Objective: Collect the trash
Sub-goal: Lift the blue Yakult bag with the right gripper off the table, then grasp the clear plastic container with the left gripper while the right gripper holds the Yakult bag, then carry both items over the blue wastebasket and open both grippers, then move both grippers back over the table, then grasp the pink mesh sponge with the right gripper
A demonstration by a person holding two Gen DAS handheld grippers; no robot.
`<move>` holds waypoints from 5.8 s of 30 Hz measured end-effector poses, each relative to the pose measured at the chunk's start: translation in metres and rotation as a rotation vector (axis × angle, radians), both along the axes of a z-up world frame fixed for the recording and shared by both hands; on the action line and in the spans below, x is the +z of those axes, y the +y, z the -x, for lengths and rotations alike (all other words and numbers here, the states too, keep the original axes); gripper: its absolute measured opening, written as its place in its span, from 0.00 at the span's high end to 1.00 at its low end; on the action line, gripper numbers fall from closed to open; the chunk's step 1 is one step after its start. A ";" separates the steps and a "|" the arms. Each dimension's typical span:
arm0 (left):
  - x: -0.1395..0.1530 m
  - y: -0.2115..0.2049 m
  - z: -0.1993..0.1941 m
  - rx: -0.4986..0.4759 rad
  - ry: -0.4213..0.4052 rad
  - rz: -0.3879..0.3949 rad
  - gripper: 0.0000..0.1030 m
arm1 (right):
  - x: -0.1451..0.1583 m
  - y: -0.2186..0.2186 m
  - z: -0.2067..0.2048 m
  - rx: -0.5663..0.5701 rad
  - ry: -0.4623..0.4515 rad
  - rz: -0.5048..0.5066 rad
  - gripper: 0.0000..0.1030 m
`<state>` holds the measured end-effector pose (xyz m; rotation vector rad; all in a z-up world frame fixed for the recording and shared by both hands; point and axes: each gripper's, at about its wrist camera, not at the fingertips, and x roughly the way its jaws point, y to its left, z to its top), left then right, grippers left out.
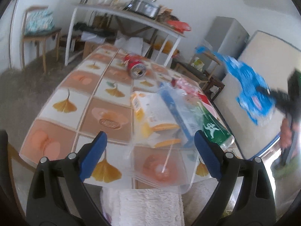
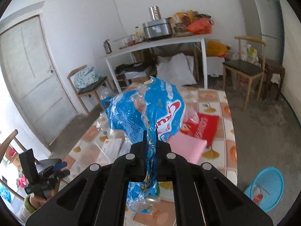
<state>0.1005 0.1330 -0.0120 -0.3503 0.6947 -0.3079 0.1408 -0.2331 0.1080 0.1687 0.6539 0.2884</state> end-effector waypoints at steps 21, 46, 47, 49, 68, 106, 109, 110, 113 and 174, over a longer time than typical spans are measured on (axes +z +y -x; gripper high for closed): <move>-0.021 -0.014 -0.050 -0.110 0.164 -0.136 0.96 | -0.005 -0.004 0.006 -0.011 0.004 -0.017 0.96; 0.037 0.011 0.001 -0.003 -0.002 0.032 0.98 | 0.012 0.009 0.020 -0.002 -0.057 -0.017 0.96; 0.040 0.010 0.001 -0.007 -0.010 0.036 0.98 | 0.013 0.008 0.020 -0.012 -0.057 -0.016 0.96; 0.048 0.004 -0.001 -0.017 -0.027 0.040 0.98 | 0.014 0.004 0.023 -0.020 -0.062 -0.022 0.96; 0.116 -0.179 -0.076 -0.360 -0.080 0.037 0.98 | 0.007 -0.145 0.094 -0.326 -0.140 -0.170 0.96; -0.131 -0.737 -0.155 -0.920 0.371 -0.721 0.95 | -0.282 -0.463 0.077 -0.932 0.431 -0.401 0.93; -0.142 -0.744 -0.160 -0.926 0.415 -0.674 0.58 | -0.314 -0.487 0.059 -0.930 0.490 -0.398 0.52; -0.143 -0.746 -0.161 -0.919 0.413 -0.666 0.57 | -0.321 -0.491 0.055 -0.938 0.498 -0.385 0.47; -0.137 -0.743 -0.164 -0.926 0.420 -0.627 0.57 | -0.339 -0.498 0.048 -0.955 0.532 -0.354 0.46; 0.023 -0.068 -0.010 -0.205 0.023 -0.218 0.19 | -0.127 0.025 -0.125 0.548 0.160 0.725 0.09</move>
